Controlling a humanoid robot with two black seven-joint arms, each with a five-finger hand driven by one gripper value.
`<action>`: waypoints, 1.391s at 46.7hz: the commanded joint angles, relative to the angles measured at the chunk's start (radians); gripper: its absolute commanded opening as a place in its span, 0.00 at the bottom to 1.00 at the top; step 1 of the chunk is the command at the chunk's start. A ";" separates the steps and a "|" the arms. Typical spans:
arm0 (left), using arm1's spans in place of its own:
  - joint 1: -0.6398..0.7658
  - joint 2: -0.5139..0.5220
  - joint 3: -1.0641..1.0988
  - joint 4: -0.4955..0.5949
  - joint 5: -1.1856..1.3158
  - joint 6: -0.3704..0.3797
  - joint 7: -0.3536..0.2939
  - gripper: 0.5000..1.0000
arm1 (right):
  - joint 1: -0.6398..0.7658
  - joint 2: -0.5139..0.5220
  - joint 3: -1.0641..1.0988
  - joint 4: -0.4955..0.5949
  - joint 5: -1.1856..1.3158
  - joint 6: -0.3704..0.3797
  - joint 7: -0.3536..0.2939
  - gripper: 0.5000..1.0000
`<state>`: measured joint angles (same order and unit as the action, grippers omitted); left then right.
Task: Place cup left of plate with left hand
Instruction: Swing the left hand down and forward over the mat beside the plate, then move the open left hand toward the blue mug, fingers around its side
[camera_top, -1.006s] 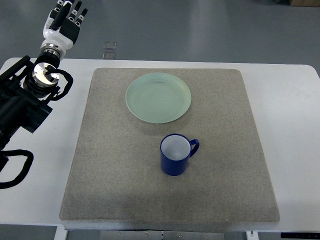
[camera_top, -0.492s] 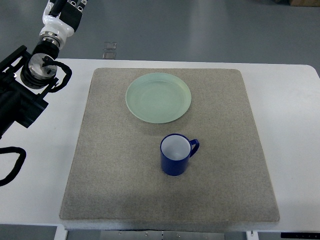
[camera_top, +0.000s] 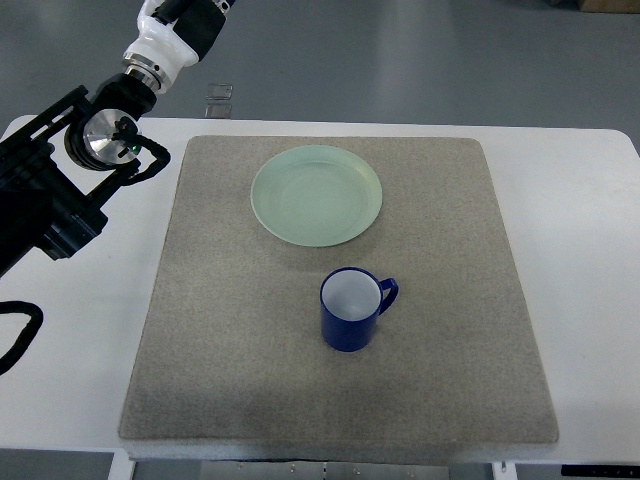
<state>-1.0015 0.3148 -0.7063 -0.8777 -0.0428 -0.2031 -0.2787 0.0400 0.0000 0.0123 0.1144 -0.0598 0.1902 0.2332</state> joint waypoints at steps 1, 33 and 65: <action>-0.014 0.024 0.083 -0.033 0.000 -0.025 -0.002 0.99 | 0.000 0.000 0.000 -0.001 0.000 0.000 0.000 0.86; 0.014 0.230 0.424 -0.319 0.161 -0.124 -0.001 0.99 | 0.000 0.000 0.000 -0.001 0.000 0.000 0.000 0.86; 0.162 0.395 0.419 -0.331 0.412 -0.408 -0.004 0.99 | 0.000 0.000 0.000 -0.001 0.000 0.000 0.000 0.86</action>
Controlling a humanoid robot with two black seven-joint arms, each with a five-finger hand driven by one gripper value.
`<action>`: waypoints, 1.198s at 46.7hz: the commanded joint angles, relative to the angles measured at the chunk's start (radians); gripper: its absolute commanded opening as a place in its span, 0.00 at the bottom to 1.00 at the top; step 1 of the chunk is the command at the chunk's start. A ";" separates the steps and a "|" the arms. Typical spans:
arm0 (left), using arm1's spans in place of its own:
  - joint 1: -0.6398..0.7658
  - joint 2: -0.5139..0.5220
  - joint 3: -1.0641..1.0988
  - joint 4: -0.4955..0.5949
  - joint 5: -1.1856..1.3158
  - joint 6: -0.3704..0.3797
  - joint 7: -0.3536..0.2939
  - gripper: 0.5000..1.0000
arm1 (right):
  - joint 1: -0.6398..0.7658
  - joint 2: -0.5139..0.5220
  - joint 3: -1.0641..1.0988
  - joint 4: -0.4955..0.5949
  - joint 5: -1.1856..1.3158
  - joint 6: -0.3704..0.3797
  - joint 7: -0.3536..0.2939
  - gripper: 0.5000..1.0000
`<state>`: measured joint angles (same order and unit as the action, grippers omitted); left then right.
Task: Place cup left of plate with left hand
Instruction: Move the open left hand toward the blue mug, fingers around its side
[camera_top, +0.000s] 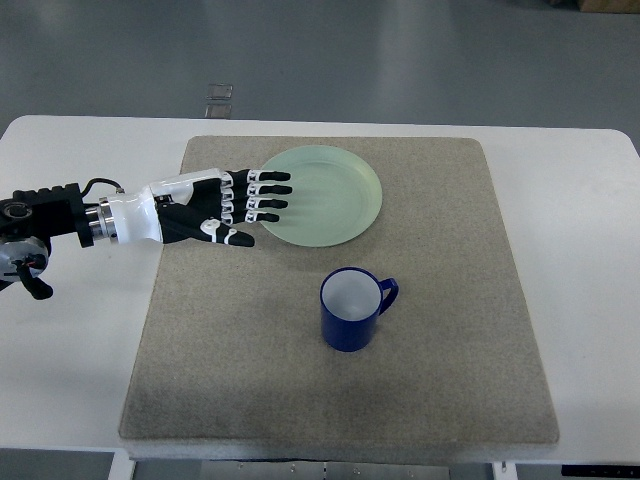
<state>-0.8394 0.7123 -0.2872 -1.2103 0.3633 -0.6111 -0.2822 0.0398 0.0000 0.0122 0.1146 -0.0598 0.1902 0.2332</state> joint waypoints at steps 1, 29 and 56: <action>0.002 -0.004 0.000 0.000 0.008 0.000 0.000 0.99 | 0.000 0.000 0.000 0.000 0.000 0.000 0.000 0.86; 0.028 -0.030 0.002 -0.035 0.138 0.000 -0.002 0.99 | 0.000 0.000 0.000 0.000 0.000 0.000 0.000 0.86; 0.077 -0.057 -0.007 -0.044 0.203 0.000 -0.006 0.99 | 0.000 0.000 0.000 0.000 0.000 0.000 0.000 0.86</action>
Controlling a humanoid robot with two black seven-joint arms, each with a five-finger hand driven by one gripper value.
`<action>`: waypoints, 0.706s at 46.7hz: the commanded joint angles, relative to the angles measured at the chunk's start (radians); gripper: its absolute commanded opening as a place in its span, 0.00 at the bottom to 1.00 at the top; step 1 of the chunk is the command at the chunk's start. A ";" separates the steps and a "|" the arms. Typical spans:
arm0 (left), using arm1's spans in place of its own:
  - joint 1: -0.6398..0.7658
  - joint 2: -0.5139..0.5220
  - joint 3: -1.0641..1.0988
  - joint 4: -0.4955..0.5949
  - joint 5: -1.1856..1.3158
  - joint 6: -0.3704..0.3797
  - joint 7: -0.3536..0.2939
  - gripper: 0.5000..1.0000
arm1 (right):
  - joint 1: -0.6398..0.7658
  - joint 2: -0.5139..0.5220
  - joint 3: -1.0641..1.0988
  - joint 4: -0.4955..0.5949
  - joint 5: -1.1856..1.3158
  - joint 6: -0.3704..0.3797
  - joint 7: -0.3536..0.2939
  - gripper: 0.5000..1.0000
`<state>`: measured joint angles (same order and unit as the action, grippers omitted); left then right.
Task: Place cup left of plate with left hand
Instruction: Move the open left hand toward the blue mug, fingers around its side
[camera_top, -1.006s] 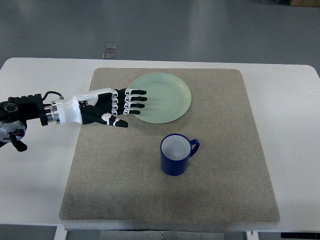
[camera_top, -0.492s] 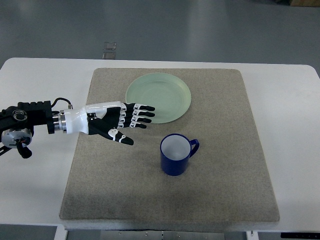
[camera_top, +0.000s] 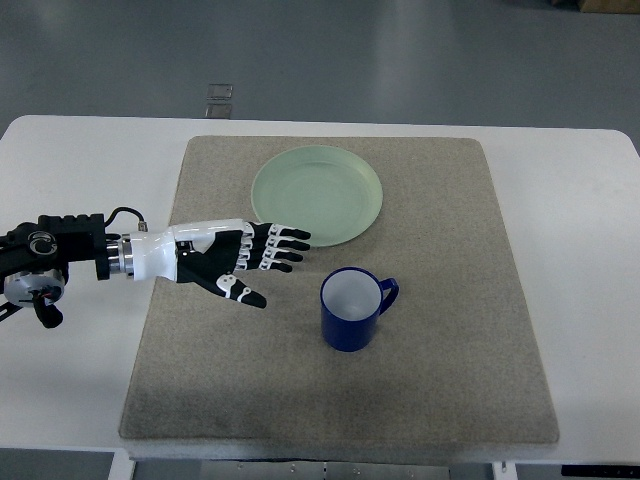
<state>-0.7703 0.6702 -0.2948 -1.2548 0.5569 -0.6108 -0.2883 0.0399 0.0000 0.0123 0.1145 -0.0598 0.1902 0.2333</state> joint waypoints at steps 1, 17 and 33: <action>0.009 -0.018 0.000 0.000 0.012 0.000 -0.002 0.99 | 0.000 0.000 0.000 -0.001 0.000 0.000 0.000 0.86; 0.022 -0.106 -0.015 0.011 0.029 0.000 0.000 0.99 | 0.000 0.000 0.000 0.001 0.000 0.000 0.000 0.86; 0.032 -0.143 -0.029 0.035 0.064 0.008 -0.015 0.99 | 0.000 0.000 0.000 0.001 0.000 0.000 0.000 0.86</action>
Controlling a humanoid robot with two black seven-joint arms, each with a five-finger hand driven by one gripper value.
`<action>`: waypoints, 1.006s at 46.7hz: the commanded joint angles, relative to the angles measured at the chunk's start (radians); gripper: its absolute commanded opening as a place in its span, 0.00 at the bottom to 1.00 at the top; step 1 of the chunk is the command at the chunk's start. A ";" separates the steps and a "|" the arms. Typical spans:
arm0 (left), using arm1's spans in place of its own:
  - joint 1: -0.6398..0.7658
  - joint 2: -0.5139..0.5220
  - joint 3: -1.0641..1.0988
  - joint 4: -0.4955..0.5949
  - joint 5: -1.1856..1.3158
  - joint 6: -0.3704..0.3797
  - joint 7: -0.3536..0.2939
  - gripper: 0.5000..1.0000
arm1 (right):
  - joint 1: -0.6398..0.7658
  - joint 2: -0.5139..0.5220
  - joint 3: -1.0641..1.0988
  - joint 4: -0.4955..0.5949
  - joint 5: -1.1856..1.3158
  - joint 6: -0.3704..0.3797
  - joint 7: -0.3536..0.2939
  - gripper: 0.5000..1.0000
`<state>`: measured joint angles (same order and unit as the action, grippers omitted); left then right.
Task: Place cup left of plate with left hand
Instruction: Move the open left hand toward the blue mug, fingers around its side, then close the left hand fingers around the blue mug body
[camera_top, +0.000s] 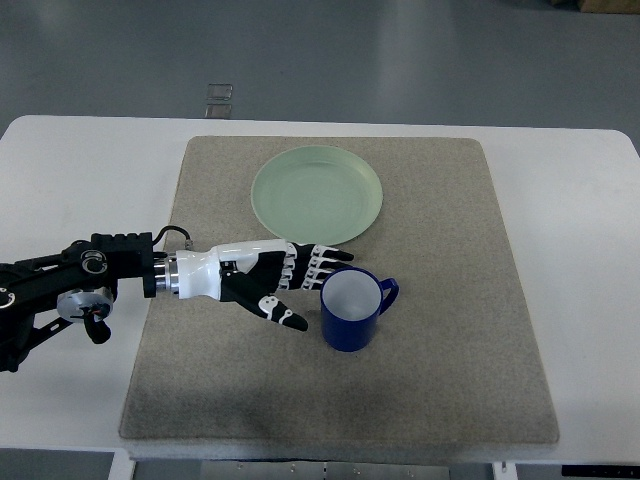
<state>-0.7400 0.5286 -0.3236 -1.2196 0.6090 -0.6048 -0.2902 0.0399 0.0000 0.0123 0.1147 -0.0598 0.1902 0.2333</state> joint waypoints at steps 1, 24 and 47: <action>0.004 -0.002 0.000 0.000 0.014 0.002 -0.021 0.99 | 0.000 0.000 0.000 0.000 0.000 0.000 0.000 0.86; 0.042 -0.047 -0.011 0.038 0.028 0.042 -0.072 0.99 | 0.000 0.000 0.000 0.000 0.000 0.000 0.000 0.86; 0.053 -0.087 -0.017 0.045 0.044 0.072 -0.086 0.99 | 0.000 0.000 0.000 -0.001 0.000 0.000 0.000 0.86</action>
<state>-0.6873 0.4420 -0.3405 -1.1750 0.6519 -0.5363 -0.3759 0.0399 0.0000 0.0123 0.1146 -0.0598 0.1902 0.2337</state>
